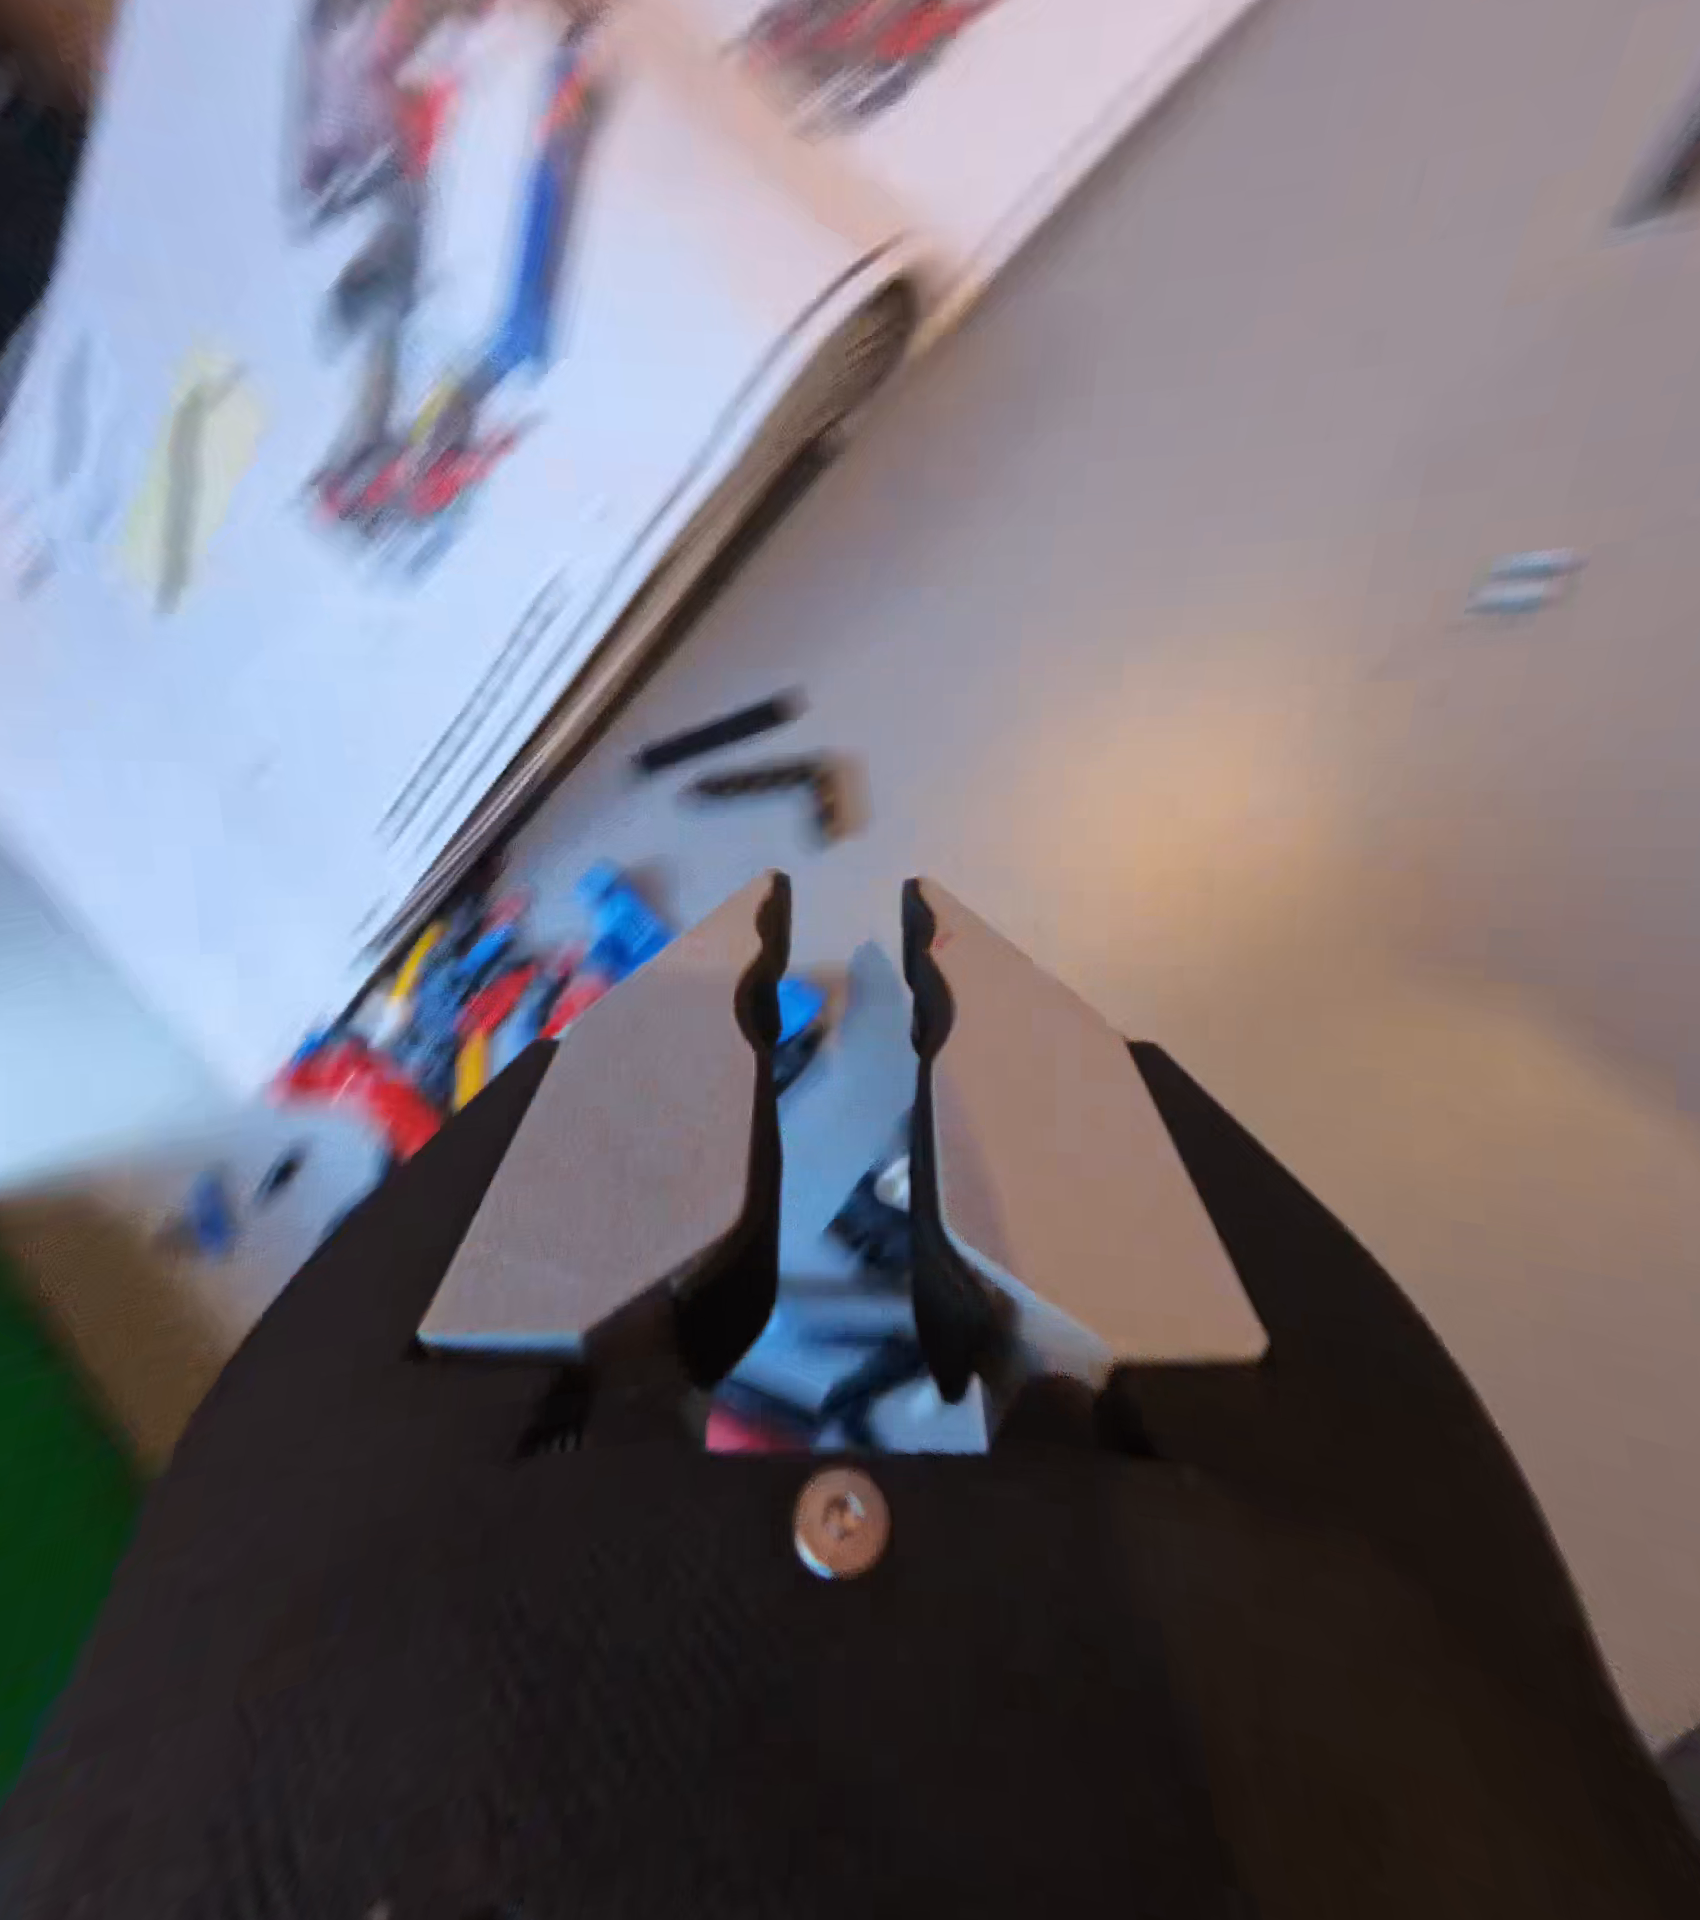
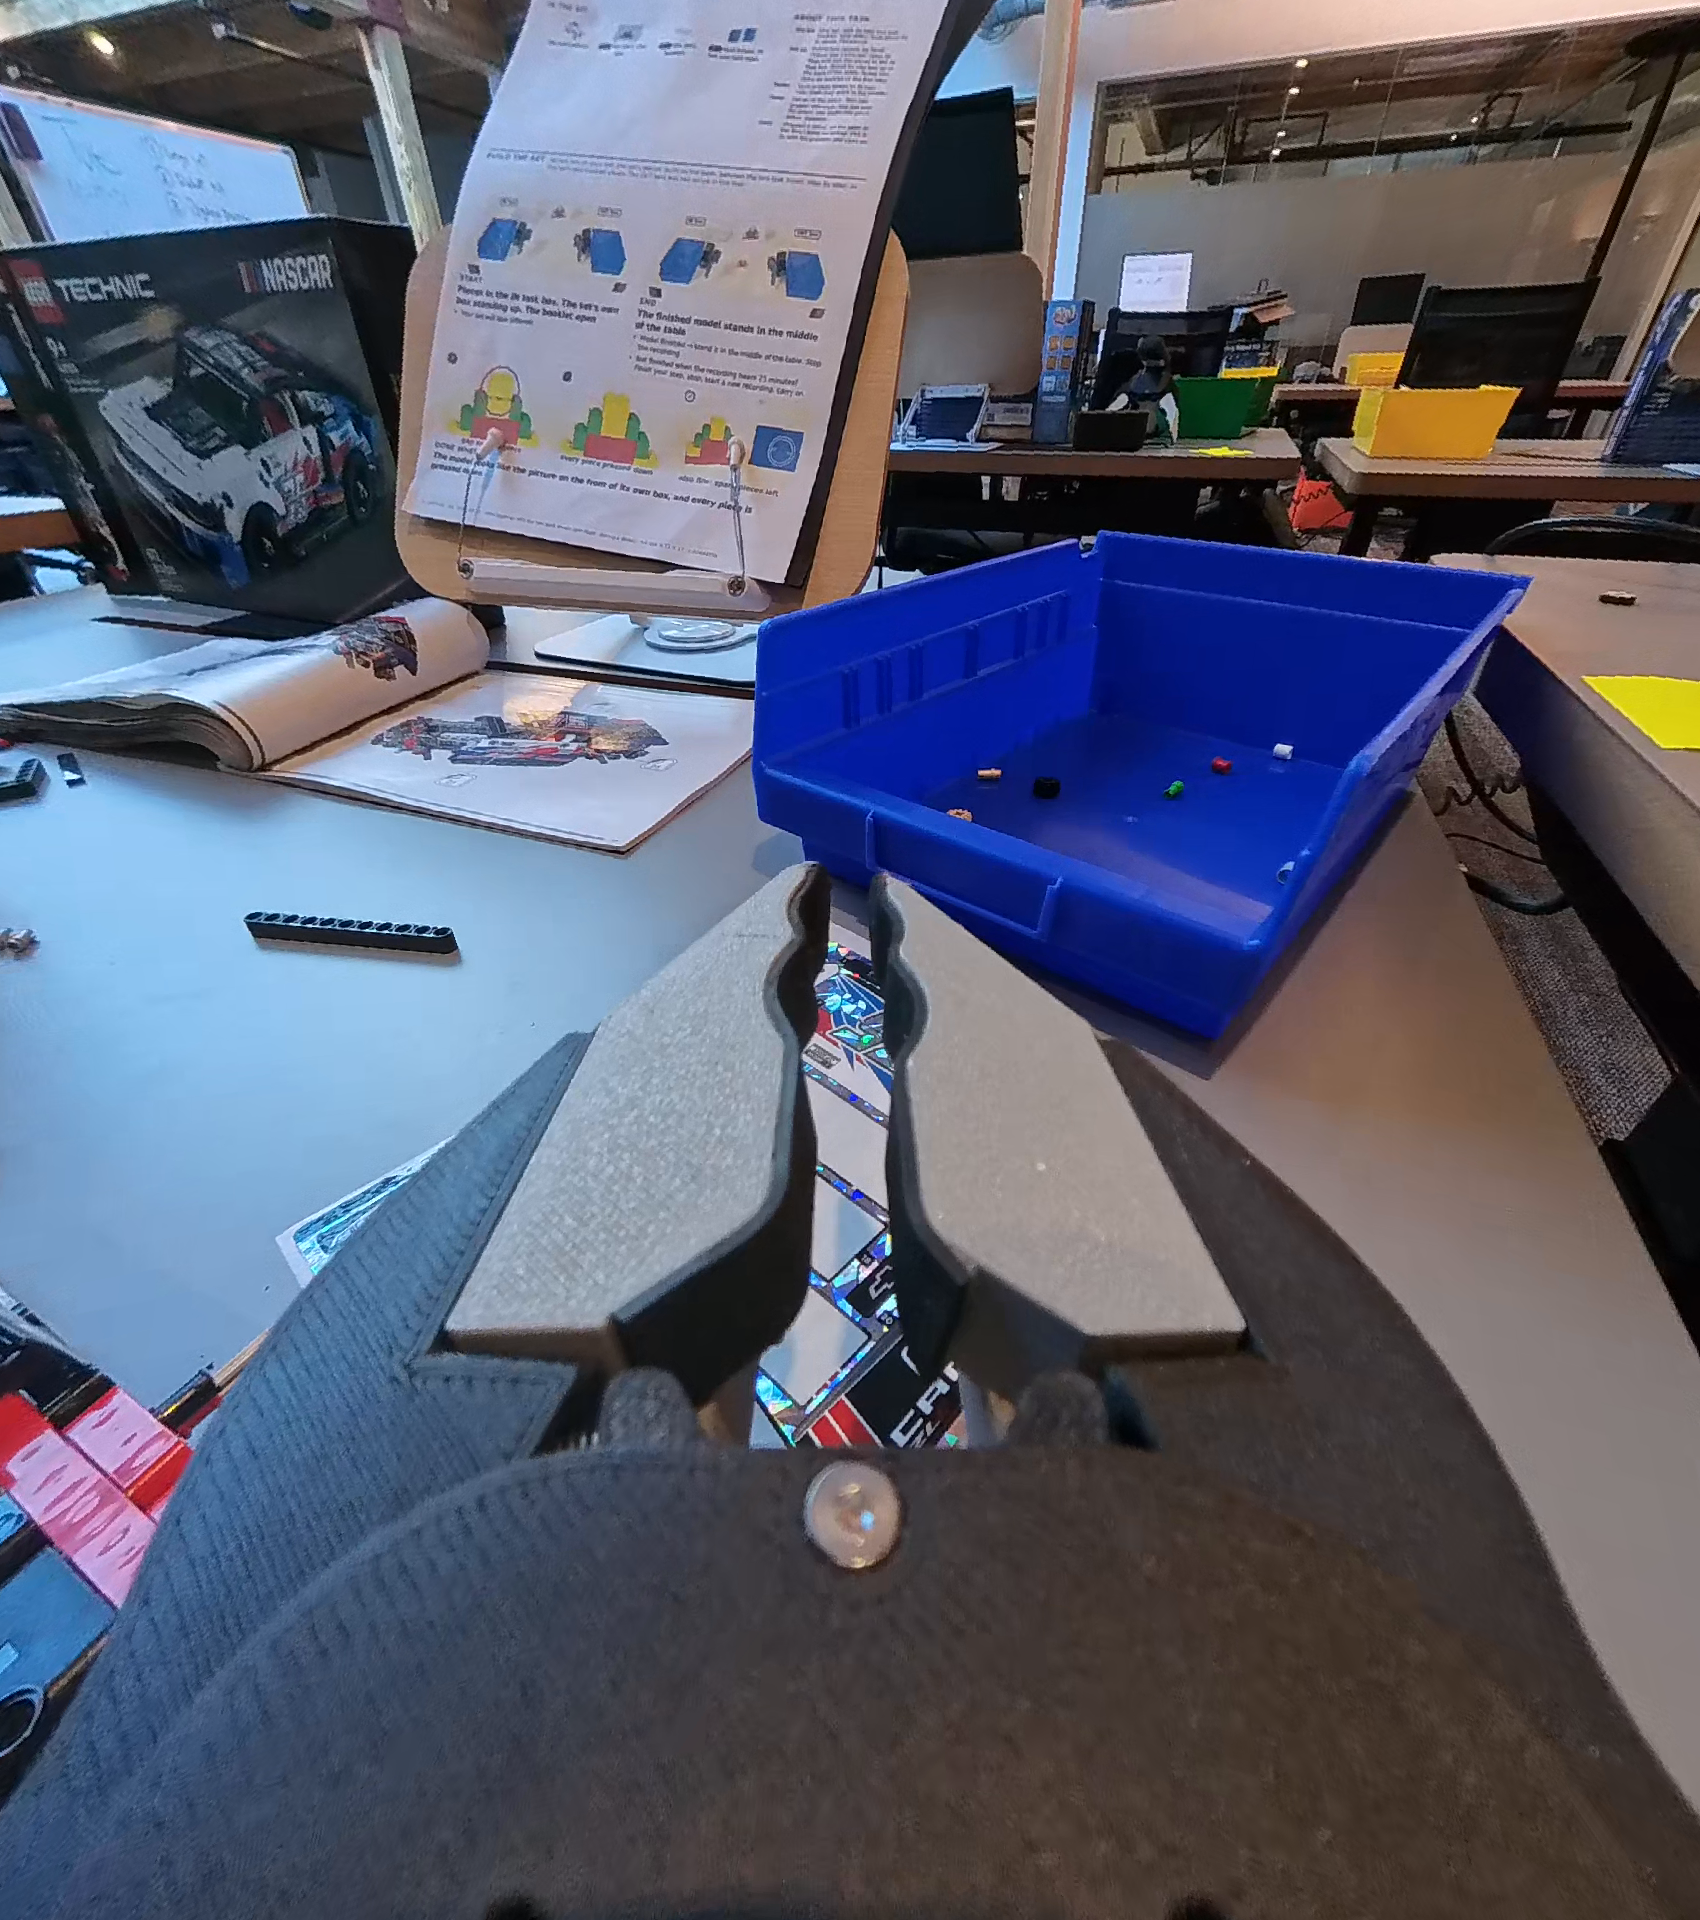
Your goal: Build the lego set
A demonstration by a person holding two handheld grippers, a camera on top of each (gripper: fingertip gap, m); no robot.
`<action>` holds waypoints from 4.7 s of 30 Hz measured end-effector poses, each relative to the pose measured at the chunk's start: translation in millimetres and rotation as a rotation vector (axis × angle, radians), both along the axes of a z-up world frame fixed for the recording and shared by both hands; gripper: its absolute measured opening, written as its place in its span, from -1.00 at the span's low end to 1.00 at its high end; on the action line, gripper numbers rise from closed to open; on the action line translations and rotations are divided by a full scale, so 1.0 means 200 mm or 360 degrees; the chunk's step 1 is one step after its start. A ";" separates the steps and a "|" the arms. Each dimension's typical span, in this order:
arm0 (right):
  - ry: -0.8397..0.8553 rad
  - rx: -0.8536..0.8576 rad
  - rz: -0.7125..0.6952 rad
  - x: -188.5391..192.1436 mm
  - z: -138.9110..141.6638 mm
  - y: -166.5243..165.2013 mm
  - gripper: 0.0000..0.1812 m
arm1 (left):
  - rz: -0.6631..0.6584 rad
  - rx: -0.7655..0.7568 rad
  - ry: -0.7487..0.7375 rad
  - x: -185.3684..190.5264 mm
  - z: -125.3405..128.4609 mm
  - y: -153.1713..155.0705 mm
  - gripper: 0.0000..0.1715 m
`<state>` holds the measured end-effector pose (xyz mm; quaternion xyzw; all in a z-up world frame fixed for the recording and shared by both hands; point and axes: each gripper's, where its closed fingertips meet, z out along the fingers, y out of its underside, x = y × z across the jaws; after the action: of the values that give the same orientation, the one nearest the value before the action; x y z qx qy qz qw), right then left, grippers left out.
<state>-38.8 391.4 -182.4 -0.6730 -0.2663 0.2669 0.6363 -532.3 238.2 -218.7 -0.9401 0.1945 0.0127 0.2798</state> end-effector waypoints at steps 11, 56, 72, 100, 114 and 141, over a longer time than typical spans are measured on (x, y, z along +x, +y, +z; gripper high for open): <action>-0.0021 0.0015 -0.0013 0.00 0.00 0.00 -0.95 | 0.0533 -0.0207 -0.0133 -0.48 -0.16 -0.16 -0.85; -0.0014 0.0009 0.0002 -0.01 0.00 0.00 -0.95 | 0.0290 -0.0246 -0.0060 -0.34 -0.19 -0.06 -0.99; -0.0016 0.0025 0.0003 -0.01 0.00 -0.01 -0.95 | -0.0624 -0.0346 -0.0033 0.71 -0.29 0.02 -0.98; -0.0023 0.0026 0.0010 -0.01 0.00 -0.01 -0.95 | -0.0129 -0.0221 0.0103 -0.05 0.04 -0.08 -0.95; -0.0039 0.0039 -0.0005 -0.01 0.00 -0.01 -0.95 | 0.0187 -0.0410 -0.0126 -0.36 -0.20 -0.28 -0.95; -0.0035 0.0029 0.0005 -0.01 0.00 -0.01 -0.95 | 0.0155 -0.0506 -0.0055 -0.33 -0.32 -0.25 -0.98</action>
<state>-41.5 389.3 -182.7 -0.6696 -0.2767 0.2579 0.6391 -597.7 189.0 -282.0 -0.9809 0.1434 -0.0209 0.1300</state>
